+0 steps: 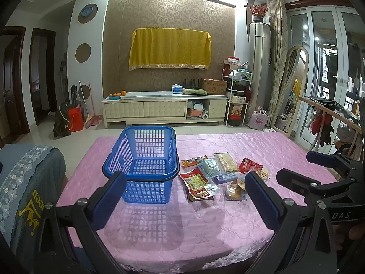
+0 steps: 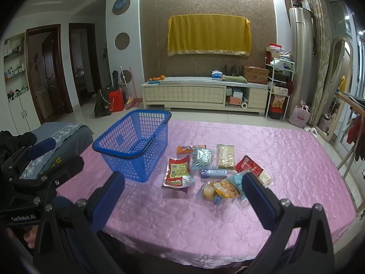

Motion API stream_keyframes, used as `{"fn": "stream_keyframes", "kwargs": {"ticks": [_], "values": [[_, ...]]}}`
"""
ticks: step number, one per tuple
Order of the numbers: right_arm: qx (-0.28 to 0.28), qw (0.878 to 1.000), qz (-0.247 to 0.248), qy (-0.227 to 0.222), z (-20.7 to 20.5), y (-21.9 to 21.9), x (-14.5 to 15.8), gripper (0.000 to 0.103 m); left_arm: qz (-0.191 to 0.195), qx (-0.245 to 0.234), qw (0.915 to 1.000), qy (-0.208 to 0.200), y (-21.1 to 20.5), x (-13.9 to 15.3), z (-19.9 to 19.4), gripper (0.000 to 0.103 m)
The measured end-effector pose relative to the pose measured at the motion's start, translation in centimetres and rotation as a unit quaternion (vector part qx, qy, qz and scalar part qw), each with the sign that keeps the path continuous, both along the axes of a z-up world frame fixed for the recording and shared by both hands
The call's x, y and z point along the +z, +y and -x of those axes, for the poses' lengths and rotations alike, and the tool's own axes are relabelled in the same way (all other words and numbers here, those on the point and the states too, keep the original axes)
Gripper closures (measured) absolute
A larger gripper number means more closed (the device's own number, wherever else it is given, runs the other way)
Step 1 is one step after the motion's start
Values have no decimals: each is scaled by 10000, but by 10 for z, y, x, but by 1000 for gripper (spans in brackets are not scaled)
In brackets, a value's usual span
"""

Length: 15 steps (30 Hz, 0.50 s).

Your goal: Organize snacks

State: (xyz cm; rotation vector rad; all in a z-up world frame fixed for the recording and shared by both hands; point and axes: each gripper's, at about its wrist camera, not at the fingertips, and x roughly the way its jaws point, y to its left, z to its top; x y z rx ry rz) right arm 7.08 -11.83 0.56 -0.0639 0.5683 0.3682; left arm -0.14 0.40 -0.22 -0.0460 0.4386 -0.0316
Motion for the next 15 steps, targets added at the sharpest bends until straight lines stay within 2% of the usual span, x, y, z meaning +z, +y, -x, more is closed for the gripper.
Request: {"fn": "stream_keyframes", "kwargs": {"ticks": [15], "values": [[106, 9998, 2, -162, -8, 0, 16, 0, 34, -30, 10000, -44, 5, 18, -9, 0]]}}
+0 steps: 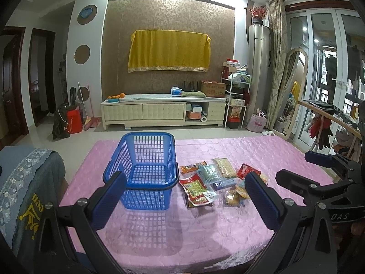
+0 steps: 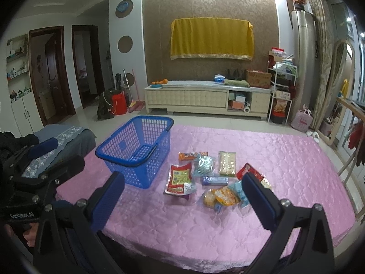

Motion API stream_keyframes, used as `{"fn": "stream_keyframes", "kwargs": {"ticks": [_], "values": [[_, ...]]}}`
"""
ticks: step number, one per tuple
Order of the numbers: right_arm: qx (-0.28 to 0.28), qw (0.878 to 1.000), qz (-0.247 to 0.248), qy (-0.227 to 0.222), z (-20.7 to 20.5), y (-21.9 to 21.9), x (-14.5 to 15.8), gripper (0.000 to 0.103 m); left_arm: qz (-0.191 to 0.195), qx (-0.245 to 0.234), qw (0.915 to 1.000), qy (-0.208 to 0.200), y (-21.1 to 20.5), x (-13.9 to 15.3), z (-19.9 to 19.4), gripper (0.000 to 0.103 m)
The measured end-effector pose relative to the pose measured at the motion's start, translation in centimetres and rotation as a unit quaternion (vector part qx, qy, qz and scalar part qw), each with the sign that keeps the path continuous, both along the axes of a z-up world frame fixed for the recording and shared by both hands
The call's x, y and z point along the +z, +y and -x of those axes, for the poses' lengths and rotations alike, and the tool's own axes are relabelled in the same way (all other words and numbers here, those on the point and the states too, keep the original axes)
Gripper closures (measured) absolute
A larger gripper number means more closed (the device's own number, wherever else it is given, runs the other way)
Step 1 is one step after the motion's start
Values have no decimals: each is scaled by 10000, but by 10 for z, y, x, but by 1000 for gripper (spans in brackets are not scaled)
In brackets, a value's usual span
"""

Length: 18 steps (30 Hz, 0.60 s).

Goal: Organize snacks
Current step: 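Lower the left gripper onto the red-and-yellow sauce packet and close it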

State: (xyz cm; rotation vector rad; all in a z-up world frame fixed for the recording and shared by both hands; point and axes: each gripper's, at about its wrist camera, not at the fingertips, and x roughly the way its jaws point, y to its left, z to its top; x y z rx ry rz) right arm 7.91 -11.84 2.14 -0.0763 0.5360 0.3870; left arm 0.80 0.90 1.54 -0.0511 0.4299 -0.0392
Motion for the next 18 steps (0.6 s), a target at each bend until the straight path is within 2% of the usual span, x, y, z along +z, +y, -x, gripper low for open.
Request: {"fn": "stream_keyframes", "kwargs": {"ticks": [6, 11, 18], "values": [[-28, 10000, -89, -36, -19, -9, 11, 0, 32, -66, 9999, 103, -2, 12, -22, 0], [1, 9995, -286, 152, -42, -23, 20, 0, 103, -244, 9992, 294, -10, 14, -45, 0], [-12, 9985, -301, 462, -79, -40, 21, 0, 258, -489, 9941, 928, -33, 8, -97, 0]]}}
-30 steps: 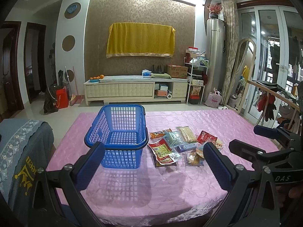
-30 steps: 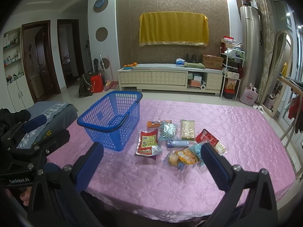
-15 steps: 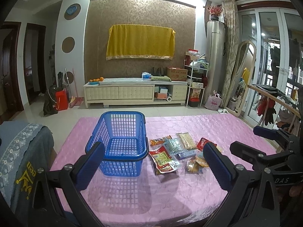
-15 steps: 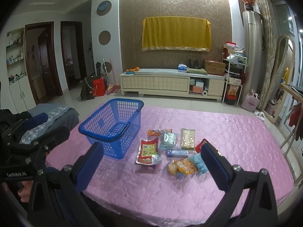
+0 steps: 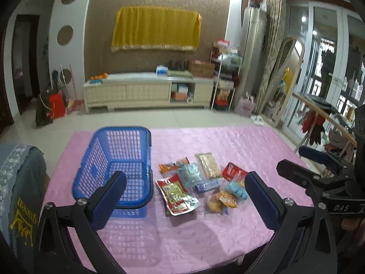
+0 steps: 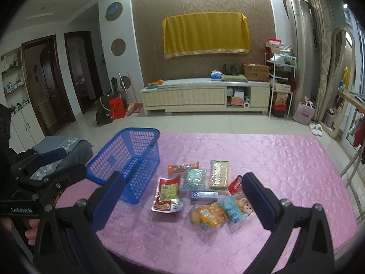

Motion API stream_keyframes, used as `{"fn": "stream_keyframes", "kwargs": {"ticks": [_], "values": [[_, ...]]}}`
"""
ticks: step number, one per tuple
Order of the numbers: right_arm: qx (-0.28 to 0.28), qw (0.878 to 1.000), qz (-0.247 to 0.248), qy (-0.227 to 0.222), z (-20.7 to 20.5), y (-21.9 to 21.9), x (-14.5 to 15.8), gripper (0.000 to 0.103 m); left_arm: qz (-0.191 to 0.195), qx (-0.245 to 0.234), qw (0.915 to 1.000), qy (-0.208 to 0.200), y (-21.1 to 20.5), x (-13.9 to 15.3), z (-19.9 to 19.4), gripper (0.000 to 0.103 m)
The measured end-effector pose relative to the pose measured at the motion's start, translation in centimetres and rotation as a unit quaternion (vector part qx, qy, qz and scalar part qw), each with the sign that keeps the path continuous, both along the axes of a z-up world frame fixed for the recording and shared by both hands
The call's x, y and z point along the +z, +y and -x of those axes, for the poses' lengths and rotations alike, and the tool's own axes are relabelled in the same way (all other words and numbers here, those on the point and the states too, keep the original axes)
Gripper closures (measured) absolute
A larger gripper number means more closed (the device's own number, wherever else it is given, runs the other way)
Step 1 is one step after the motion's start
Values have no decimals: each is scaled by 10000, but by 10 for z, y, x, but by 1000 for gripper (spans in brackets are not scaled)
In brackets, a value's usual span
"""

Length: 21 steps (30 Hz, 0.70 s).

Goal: Organize snacks
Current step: 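Lower the left gripper onto the red-and-yellow sauce packet and close it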

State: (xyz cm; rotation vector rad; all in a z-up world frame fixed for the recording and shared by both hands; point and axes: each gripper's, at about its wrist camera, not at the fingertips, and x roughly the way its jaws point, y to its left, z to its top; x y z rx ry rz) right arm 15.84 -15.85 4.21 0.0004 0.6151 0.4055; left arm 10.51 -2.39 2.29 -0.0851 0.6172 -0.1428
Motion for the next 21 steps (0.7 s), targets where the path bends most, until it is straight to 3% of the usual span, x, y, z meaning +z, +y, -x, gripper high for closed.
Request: {"fn": "stream_keyframes", "kwargs": {"ticks": [3, 7, 12, 15, 21], "values": [[-101, 9997, -24, 233, -20, -11, -7, 0, 91, -44, 9995, 309, -8, -6, -19, 0], [-222, 9956, -188, 887, -53, -29, -27, 0, 355, -68, 9947, 959, -17, -23, -50, 0], [-266, 9859, -96, 1648, -80, -38, -56, 0, 890, 110, 9759, 1988, -23, -56, -88, 0], [-218, 9782, -62, 2066, -94, -40, -77, 0, 795, 269, 9710, 2238, -31, -71, -102, 0], [-274, 9681, -55, 2489, -116, -49, -104, 0, 373, 320, 9675, 2479, -52, -96, -123, 0]]}}
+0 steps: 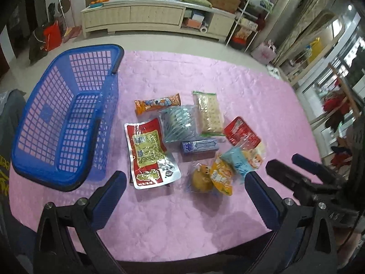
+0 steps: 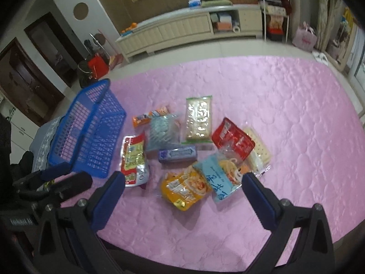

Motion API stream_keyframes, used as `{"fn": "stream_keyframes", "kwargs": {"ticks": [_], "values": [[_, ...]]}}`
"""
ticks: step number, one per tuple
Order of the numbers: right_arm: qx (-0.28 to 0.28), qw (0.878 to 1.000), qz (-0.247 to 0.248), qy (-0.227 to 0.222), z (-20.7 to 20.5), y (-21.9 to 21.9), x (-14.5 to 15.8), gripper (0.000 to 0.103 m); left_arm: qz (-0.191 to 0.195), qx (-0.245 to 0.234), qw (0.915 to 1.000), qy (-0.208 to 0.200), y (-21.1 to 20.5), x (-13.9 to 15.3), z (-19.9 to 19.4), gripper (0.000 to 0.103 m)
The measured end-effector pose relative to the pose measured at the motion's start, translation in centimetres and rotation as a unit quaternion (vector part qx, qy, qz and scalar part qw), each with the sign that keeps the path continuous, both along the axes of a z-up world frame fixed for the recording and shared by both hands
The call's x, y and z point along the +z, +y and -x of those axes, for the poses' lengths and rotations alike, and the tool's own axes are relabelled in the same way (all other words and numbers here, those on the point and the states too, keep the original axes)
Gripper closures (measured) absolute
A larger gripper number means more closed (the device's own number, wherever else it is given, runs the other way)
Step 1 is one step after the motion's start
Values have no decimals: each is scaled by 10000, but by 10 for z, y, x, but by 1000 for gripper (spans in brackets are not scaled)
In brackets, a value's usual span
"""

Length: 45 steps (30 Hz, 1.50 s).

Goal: Organize snacks
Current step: 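Lower the left gripper onto the red-and-yellow sauce packet and close it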

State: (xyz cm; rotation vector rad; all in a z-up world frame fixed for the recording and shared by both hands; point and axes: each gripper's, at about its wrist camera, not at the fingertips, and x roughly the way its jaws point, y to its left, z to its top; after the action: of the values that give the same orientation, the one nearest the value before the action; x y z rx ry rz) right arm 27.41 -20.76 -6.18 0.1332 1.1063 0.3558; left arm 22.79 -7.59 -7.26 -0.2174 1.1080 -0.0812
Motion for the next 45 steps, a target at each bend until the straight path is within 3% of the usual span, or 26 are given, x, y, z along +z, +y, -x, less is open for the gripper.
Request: {"fn": "stream_keyframes", "kwargs": {"ticks": [7, 14, 24, 32, 39, 42, 45], "values": [[-108, 9991, -42, 417, -20, -9, -28, 0, -22, 197, 9991, 376, 5, -29, -23, 0], [-71, 9984, 35, 553, -34, -9, -44, 0, -241, 311, 9962, 772, 6, -65, -45, 0], [203, 9973, 384, 595, -61, 8, -70, 0, -477, 413, 9927, 1028, 7, -105, -76, 0], [376, 9960, 314, 745, -70, 14, -91, 0, -680, 656, 9881, 1214, 18, -135, -97, 0], [429, 9958, 429, 690, -74, 18, -95, 0, -284, 753, 9842, 1577, 32, -161, -109, 1], [437, 9957, 425, 699, -74, 17, -96, 0, -439, 797, 9843, 1511, 36, -162, -108, 18], [430, 9955, 451, 709, -73, 16, -95, 0, -367, 657, 9859, 1497, 38, -156, -104, 29]]}}
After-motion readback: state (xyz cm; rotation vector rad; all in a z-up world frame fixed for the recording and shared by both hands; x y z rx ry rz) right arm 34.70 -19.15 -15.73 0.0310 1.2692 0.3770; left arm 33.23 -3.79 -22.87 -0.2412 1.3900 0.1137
